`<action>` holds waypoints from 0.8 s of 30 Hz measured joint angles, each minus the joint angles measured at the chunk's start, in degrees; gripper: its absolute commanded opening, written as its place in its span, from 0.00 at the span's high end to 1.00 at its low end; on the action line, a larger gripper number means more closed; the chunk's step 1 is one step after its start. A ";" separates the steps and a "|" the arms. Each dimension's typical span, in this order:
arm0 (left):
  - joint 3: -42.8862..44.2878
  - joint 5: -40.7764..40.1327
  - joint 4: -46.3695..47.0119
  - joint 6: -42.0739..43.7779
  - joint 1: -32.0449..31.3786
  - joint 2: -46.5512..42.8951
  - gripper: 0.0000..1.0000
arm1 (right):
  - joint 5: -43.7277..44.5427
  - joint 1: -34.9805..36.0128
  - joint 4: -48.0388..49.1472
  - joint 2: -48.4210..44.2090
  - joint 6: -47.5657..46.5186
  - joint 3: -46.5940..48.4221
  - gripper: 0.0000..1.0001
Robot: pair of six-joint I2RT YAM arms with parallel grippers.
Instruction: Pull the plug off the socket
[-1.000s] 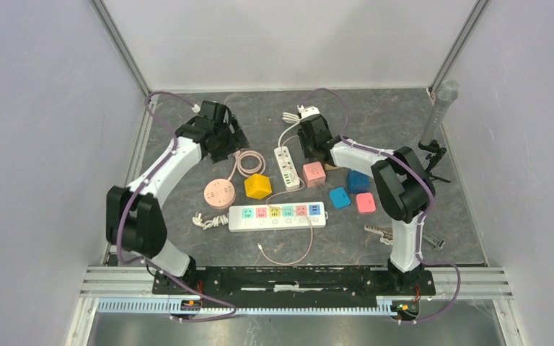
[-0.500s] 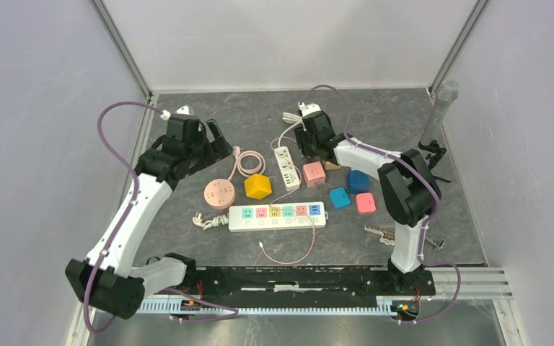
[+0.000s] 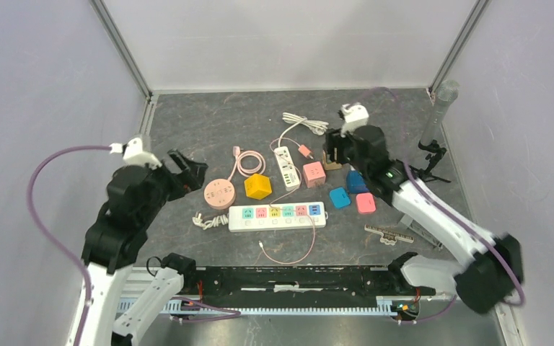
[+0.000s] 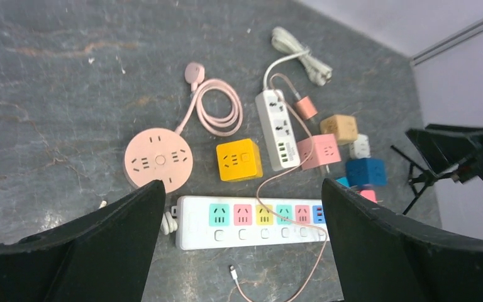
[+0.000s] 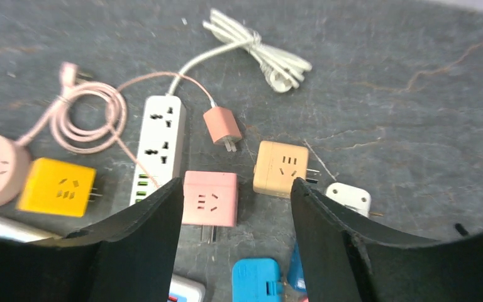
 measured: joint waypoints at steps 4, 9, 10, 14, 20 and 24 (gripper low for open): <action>-0.22 -1.62 -0.68 1.14 0.00 -8.31 0.00 | 0.15 0.28 0.02 -16.98 -1.01 -5.27 0.05; 0.26 -4.98 -2.45 1.88 0.00 -11.98 0.00 | 3.85 0.52 -1.31 -35.41 -3.91 -5.84 0.02; 0.50 -5.60 -2.80 2.21 0.00 -12.52 0.00 | 5.18 0.52 -1.86 -38.38 -4.52 -5.70 0.02; 3.30 -8.46 -4.48 3.41 0.00 -15.02 0.00 | 11.76 0.52 -4.81 -47.17 -7.43 -2.86 0.02; 8.68 -12.00 -5.16 5.35 0.00 -15.67 0.00 | 21.05 0.52 -7.13 -53.29 -11.06 -0.02 0.02; 10.47 -12.79 -5.81 5.84 0.00 -15.67 0.00 | 25.88 0.52 -7.28 -54.69 -12.66 0.33 0.02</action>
